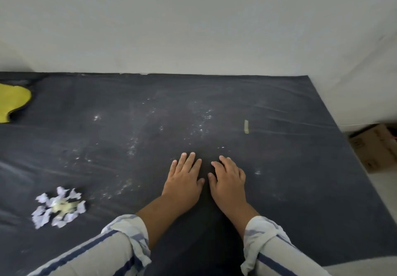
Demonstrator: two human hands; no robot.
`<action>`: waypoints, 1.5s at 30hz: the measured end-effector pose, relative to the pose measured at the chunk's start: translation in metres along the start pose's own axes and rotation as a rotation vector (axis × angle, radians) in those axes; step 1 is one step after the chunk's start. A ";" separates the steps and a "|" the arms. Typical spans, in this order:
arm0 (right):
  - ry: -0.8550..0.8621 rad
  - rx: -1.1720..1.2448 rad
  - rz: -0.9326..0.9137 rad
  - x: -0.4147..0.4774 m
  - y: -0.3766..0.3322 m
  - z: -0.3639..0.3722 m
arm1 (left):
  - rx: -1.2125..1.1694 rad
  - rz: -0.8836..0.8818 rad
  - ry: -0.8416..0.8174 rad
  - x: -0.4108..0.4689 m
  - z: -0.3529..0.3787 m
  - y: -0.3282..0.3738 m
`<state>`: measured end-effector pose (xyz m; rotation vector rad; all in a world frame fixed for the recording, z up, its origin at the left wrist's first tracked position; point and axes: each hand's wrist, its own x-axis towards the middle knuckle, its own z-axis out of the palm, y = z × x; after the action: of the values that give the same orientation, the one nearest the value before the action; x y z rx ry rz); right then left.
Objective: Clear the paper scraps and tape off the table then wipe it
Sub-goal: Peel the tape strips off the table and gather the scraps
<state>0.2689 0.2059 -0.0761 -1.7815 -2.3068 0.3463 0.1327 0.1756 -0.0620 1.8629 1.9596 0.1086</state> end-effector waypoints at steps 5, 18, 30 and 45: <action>0.034 0.029 0.029 0.026 0.051 -0.015 | -0.009 -0.012 0.004 0.046 0.007 0.045; 0.103 0.226 -0.035 0.118 0.118 -0.032 | 0.035 -0.066 0.071 0.141 0.002 0.088; 0.125 0.167 -0.047 0.136 0.125 -0.025 | 0.162 -0.026 0.101 0.153 0.007 0.085; 0.034 0.195 -0.006 0.164 0.125 -0.031 | 0.181 -0.035 0.073 0.156 0.008 0.086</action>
<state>0.3521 0.3968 -0.0821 -1.6726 -2.1728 0.5168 0.2157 0.3330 -0.0784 1.9611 2.1122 -0.0114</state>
